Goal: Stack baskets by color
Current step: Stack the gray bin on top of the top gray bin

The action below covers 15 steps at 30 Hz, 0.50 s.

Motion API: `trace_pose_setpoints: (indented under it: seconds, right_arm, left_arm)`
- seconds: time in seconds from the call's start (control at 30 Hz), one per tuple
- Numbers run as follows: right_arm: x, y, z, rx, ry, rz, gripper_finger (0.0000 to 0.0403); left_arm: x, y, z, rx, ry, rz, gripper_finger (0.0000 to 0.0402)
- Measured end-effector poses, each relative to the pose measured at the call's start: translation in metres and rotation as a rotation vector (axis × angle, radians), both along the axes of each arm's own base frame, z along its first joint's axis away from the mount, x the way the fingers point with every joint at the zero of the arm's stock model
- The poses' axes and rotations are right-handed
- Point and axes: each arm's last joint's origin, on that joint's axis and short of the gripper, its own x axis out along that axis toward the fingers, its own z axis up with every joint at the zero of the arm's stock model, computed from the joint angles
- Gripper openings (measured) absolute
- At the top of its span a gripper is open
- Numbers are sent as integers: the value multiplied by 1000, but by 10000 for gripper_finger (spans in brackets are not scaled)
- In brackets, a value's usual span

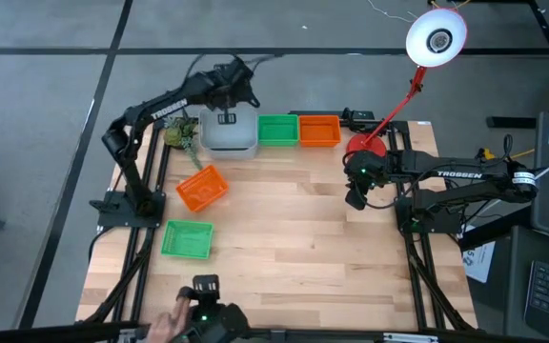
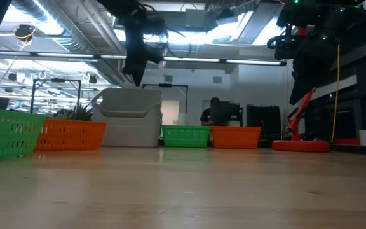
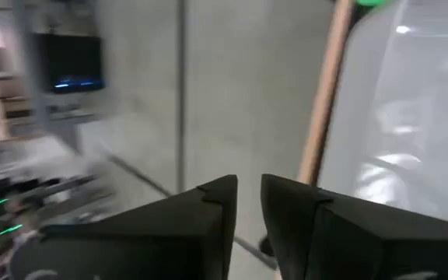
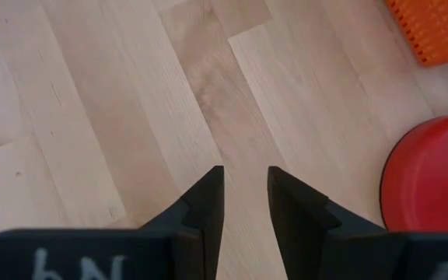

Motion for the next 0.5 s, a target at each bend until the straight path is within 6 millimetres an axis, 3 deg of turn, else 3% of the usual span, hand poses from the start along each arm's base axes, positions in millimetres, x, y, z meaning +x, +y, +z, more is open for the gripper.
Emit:
trace_pose_setpoints:
  seconds: [0.1,0.3,0.5]
  right_arm:
    - [0,0,0,1,4,0,100]
    - [0,0,0,-11,9,24,100]
    - [0,0,0,-9,9,20,100]
  left_arm:
    - [10,-5,-19,49,-2,-2,44]
    - [6,-6,-53,50,10,18,40]
    - [-1,3,-58,45,-1,46,39]
